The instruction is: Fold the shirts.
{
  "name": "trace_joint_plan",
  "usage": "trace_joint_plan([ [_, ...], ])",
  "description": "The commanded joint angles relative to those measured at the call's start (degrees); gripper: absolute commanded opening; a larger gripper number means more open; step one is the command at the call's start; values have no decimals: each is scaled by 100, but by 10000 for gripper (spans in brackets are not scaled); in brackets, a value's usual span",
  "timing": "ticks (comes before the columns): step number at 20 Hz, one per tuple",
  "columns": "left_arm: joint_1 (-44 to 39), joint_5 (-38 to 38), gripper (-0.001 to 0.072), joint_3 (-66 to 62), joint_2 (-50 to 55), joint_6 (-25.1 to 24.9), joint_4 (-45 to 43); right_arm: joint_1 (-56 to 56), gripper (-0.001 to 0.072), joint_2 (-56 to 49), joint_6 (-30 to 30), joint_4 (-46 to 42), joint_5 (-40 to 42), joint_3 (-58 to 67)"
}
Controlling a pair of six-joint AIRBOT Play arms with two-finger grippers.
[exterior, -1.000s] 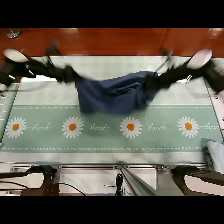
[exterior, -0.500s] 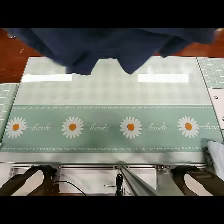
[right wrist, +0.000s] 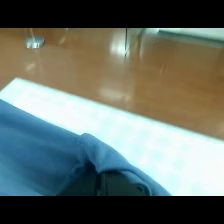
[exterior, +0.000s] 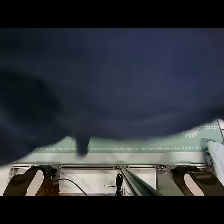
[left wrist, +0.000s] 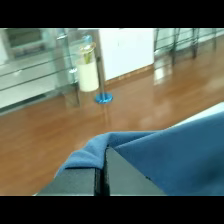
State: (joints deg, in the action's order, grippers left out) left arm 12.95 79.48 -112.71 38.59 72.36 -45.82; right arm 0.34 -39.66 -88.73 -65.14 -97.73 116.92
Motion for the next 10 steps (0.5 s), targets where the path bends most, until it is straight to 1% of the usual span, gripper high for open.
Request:
trace_joint_plan([
  [1,-407,162,23,280,-208,105,-466,0,18,214,-258,365,-708,-348],
  [4,-404,273,23,1305,-201,107,-479,0,18,282,-225,643,-621,-1314],
  [5,-404,267,23,1762,-175,103,-476,0,18,280,-68,651,-531,-1716],
  [7,-404,221,23,2614,-7,98,-476,2,18,278,210,579,-52,-2782],
  [10,-407,-105,23,3679,562,48,-470,0,17,-24,503,549,994,-4382],
])
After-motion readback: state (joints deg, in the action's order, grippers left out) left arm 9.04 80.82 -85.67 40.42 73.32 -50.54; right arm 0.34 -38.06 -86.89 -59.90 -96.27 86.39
